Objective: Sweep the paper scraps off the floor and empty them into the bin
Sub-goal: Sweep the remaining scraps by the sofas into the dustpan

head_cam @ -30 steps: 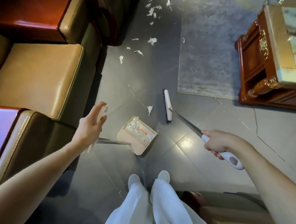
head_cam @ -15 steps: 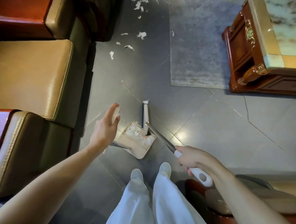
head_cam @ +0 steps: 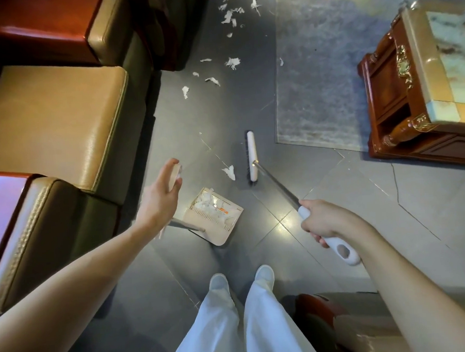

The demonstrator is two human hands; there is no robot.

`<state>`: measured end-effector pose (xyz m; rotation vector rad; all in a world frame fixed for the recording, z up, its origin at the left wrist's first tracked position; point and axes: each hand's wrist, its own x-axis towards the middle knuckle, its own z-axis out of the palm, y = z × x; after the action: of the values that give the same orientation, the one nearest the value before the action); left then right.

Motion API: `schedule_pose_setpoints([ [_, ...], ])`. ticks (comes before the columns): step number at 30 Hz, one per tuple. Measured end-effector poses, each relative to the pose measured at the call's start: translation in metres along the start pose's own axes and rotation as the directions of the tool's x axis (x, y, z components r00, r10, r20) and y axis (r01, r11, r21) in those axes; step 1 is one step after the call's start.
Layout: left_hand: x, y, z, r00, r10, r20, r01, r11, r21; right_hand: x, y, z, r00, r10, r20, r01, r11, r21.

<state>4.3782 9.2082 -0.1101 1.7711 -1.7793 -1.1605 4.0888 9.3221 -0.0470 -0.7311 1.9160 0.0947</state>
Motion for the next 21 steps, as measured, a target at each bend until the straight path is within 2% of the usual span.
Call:
schedule_pose_setpoints([
  [2, 0.009, 0.0, -0.002, 0.999, -0.01, -0.033, 0.01, 1.0, -0.012, 0.023, -0.017, 0.0, 0.999, -0.003, -0.034, 0.002, 0.998, -0.057],
  [6, 0.029, -0.001, 0.0, 0.996, -0.016, -0.082, 0.015, 1.0, -0.013, 0.055, -0.048, 0.008, 0.999, -0.019, -0.036, 0.008, 0.957, -0.289],
  [10, 0.05, -0.002, -0.004, 0.995, 0.023, -0.097, -0.024, 1.0, -0.015, 0.058, -0.063, 0.025, 0.998, 0.015, 0.056, 0.01, 0.902, -0.431],
  [14, 0.064, 0.001, -0.008, 0.99, 0.036, -0.134, -0.043, 0.998, -0.048, 0.043, -0.081, 0.024, 0.978, 0.009, 0.207, 0.121, 0.786, -0.606],
  [17, 0.078, 0.006, -0.015, 0.993, 0.031, -0.116, -0.038, 0.998, -0.059, 0.04, -0.083, -0.004, 0.961, 0.013, 0.276, 0.162, 0.783, -0.601],
  [21, 0.102, 0.014, -0.027, 0.998, 0.061, -0.011, -0.061, 0.998, 0.016, 0.047, -0.082, -0.05, 0.971, -0.019, 0.238, 0.133, 0.871, -0.473],
])
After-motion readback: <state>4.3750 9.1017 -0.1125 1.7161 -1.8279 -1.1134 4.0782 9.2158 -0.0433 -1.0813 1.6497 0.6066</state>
